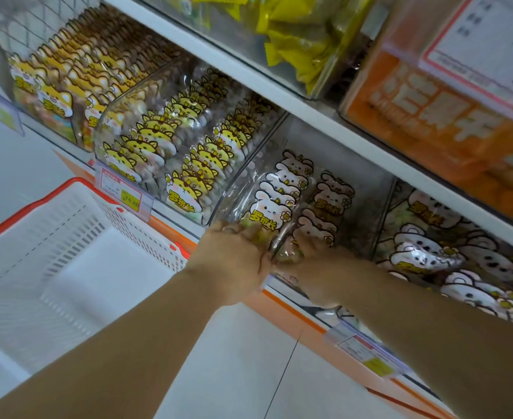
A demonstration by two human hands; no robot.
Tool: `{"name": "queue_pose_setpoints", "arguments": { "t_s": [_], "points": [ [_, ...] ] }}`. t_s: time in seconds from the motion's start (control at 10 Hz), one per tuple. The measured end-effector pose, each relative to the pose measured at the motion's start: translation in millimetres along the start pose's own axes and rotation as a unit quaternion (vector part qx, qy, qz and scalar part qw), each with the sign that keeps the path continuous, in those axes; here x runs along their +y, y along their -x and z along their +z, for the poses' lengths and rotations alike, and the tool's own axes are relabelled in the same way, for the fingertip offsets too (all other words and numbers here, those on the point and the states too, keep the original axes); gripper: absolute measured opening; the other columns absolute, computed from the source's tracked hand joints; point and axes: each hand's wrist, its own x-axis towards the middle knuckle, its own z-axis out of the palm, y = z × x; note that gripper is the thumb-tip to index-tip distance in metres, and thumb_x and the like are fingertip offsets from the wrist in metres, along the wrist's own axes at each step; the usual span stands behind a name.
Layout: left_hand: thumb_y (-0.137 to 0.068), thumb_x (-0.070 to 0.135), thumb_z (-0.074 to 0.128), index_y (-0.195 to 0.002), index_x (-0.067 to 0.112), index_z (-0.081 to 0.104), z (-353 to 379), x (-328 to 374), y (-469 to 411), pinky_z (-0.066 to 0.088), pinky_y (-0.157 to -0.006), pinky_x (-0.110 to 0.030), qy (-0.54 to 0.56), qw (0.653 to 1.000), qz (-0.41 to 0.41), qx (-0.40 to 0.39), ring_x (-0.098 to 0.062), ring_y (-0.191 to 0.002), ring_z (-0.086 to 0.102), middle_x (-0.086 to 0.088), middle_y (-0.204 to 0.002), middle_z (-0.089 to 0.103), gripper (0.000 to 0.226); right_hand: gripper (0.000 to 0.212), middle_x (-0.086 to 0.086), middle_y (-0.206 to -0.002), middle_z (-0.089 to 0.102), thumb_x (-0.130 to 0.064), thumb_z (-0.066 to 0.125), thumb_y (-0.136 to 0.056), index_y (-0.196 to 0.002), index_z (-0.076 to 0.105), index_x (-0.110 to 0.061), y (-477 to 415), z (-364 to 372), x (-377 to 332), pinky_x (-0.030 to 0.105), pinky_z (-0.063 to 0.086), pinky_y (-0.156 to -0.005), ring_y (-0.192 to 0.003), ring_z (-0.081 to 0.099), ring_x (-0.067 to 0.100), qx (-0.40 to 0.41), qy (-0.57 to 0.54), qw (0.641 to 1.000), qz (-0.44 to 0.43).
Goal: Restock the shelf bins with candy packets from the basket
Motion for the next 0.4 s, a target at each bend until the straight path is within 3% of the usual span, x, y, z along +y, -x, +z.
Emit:
{"name": "queue_pose_setpoints", "arguments": {
  "t_s": [0.2, 0.3, 0.4],
  "points": [
    [-0.104, 0.046, 0.012, -0.15, 0.035, 0.04, 0.3, 3.6, -6.2, 0.016, -0.122, -0.046, 0.007, 0.999, -0.012, -0.036, -0.024, -0.151, 0.023, 0.005, -0.166, 0.017, 0.054, 0.054, 0.015, -0.165, -0.003, -0.03, 0.037, -0.103, -0.153, 0.021, -0.045, -3.0, 1.3, -2.7, 0.065, 0.017, -0.115, -0.151, 0.002, 0.035, -0.017, 0.045, 0.998, 0.031],
    [-0.105, 0.045, 0.015, -0.147, 0.036, 0.043, -1.7, 0.5, 0.5, 0.015, -0.122, -0.045, 0.026, 1.0, 0.0, -0.013, -0.024, -0.149, 0.028, 0.005, -0.165, 0.021, 0.051, 0.054, 0.013, -0.158, 0.021, -0.028, 0.041, -0.1, -0.152, 0.029, -0.035, 2.3, -0.3, -8.1, 0.058, 0.027, -0.113, -0.145, 0.021, 0.034, 0.059, 0.027, 0.996, 0.056],
    [-0.104, 0.039, 0.029, -0.138, 0.036, 0.052, -2.1, -1.4, 23.8, 0.022, -0.12, -0.04, 0.075, 0.996, 0.008, 0.053, -0.02, -0.14, 0.04, 0.009, -0.157, 0.034, 0.042, 0.049, 0.0, -0.141, 0.048, -0.014, 0.049, -0.093, -0.14, 0.047, -0.031, 20.8, 9.7, -17.3, 0.043, 0.047, -0.1, -0.126, 0.05, 0.027, 0.141, -0.066, 0.987, 0.041]
  ]
}}
